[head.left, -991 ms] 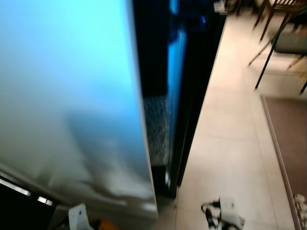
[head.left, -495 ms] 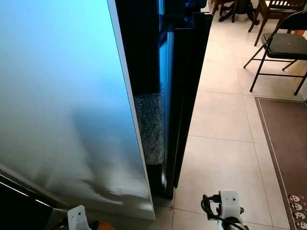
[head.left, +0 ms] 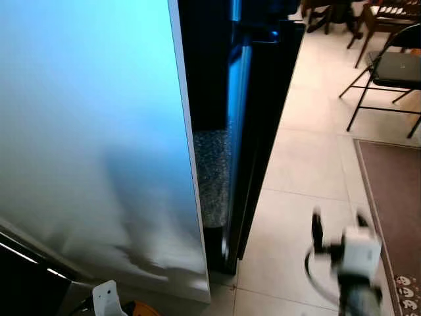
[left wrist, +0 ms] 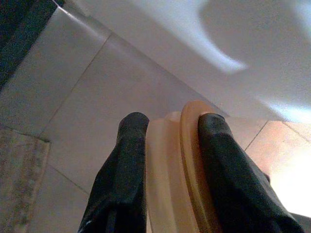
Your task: Restocking fridge
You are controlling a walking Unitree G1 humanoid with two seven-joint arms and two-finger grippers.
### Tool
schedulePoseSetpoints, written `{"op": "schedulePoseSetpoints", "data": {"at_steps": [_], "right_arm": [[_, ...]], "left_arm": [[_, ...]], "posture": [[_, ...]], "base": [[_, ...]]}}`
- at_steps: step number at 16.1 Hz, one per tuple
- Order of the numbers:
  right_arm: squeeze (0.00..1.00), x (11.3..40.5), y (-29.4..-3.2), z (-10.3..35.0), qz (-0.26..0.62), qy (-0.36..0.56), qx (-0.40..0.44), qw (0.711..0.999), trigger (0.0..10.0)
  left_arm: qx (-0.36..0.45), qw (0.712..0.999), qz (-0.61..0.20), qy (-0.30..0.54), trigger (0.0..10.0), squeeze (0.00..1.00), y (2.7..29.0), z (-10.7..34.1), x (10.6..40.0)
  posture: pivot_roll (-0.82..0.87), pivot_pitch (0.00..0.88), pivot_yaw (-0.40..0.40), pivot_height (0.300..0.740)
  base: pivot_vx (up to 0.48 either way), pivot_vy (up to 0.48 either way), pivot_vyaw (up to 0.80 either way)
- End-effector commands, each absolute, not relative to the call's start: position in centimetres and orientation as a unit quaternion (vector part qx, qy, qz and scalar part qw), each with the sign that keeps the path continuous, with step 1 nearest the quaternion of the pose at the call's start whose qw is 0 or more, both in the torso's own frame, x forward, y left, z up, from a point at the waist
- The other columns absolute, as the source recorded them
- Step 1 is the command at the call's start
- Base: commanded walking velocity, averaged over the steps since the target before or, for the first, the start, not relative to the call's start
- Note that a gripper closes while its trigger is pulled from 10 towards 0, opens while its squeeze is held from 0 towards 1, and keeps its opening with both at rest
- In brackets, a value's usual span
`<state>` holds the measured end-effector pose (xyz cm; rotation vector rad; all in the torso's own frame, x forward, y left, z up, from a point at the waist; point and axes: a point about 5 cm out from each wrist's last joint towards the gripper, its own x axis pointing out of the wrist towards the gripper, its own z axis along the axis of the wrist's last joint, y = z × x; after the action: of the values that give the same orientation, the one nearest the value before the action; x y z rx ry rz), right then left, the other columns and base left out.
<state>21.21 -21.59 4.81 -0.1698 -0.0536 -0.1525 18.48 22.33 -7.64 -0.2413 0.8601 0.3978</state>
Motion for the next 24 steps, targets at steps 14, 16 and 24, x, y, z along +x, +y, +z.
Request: {"op": "schedulePoseSetpoints", "data": {"at_steps": [14, 16, 24], "right_arm": [[0.0, 24.4, -13.4, 14.5, 0.131, -0.045, -0.034, 0.99, 10.0], [1.0, 24.8, -12.3, 14.1, 0.181, -0.006, -0.064, 0.981, 10.0], [1.0, 24.8, -12.0, 14.5, 0.188, 0.021, -0.074, 0.979, 10.0]], "left_arm": [[-0.107, 0.865, 0.178, 0.457, 10.0, 0.0, 21.3, -8.9, 16.3], [-0.105, 0.865, 0.177, 0.458, 10.0, 0.0, 21.4, -8.9, 16.3], [-0.104, 0.865, 0.177, 0.458, 10.0, 0.0, 21.4, -8.9, 16.3]], "posture": [[-0.12, 0.091, 0.004, 0.74], [-0.13, 0.091, 0.004, 0.74], [-0.13, 0.091, 0.004, 0.74]], "base": [[0.0, 0.0, 0.0], [0.0, 0.0, 0.0], [0.0, 0.0, 0.0]]}}
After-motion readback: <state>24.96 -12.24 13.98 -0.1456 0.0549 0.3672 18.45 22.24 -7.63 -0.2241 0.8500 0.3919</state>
